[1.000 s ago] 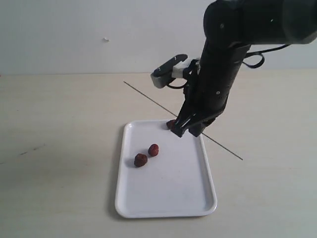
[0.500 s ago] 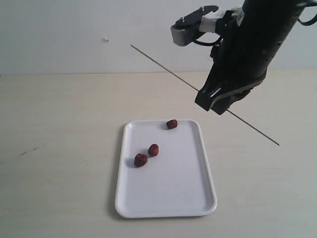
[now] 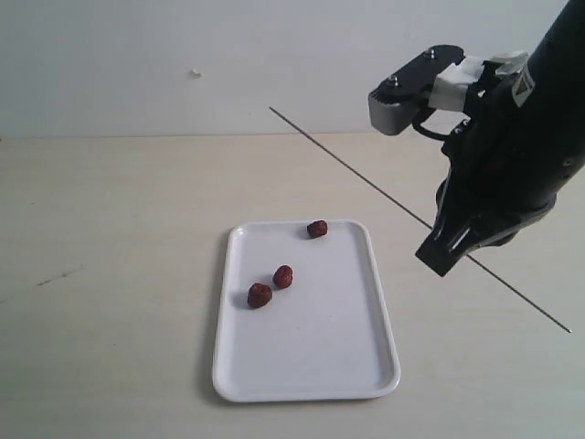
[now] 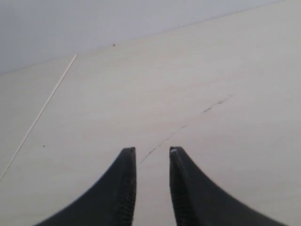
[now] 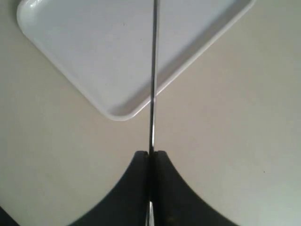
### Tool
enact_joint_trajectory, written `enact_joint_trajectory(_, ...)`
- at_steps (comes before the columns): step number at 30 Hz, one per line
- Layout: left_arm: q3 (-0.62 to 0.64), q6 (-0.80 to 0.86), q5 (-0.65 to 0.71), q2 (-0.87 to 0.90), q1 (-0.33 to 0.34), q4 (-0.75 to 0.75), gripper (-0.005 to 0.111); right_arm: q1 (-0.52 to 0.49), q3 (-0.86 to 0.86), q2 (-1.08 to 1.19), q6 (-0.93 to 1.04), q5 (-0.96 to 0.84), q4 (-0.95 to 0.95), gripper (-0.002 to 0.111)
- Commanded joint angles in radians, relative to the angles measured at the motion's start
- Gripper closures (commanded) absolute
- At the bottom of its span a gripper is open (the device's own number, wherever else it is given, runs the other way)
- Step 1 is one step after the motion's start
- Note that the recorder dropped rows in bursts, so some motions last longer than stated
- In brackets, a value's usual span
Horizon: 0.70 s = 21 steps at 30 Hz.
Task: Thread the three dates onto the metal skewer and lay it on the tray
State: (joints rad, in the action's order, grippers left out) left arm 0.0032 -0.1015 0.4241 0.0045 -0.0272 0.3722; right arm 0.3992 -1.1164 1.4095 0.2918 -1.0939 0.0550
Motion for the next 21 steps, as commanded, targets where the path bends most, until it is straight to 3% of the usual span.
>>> enact_joint_trajectory(1,-0.003,0.002,-0.007,-0.005,0.002,0.076,0.08,-0.005,0.054,-0.01,-0.003,0.056,-0.001,0.108)
enact_joint_trajectory(9,-0.003,0.078,-0.025,-0.005,0.002,0.136,0.08,-0.005,0.083,-0.01,-0.005,0.072,0.014,0.108)
enact_joint_trajectory(12,-0.003,0.082,-0.175,-0.005,0.002,0.124,0.08,-0.005,0.083,-0.01,-0.005,0.082,0.017,0.108)
enact_joint_trajectory(17,-0.003,-0.228,-0.554,-0.005,0.002,-0.11,0.08,-0.005,0.083,-0.01,0.001,0.106,0.017,0.108)
enact_joint_trajectory(20,-0.003,-0.536,-0.659,-0.005,0.002,-0.11,0.08,-0.005,0.083,-0.01,0.001,0.106,0.017,0.108)
enact_joint_trajectory(21,-0.003,-0.565,-0.672,-0.005,0.002,-0.11,0.08,-0.005,0.083,-0.01,0.001,0.106,0.017,0.108)
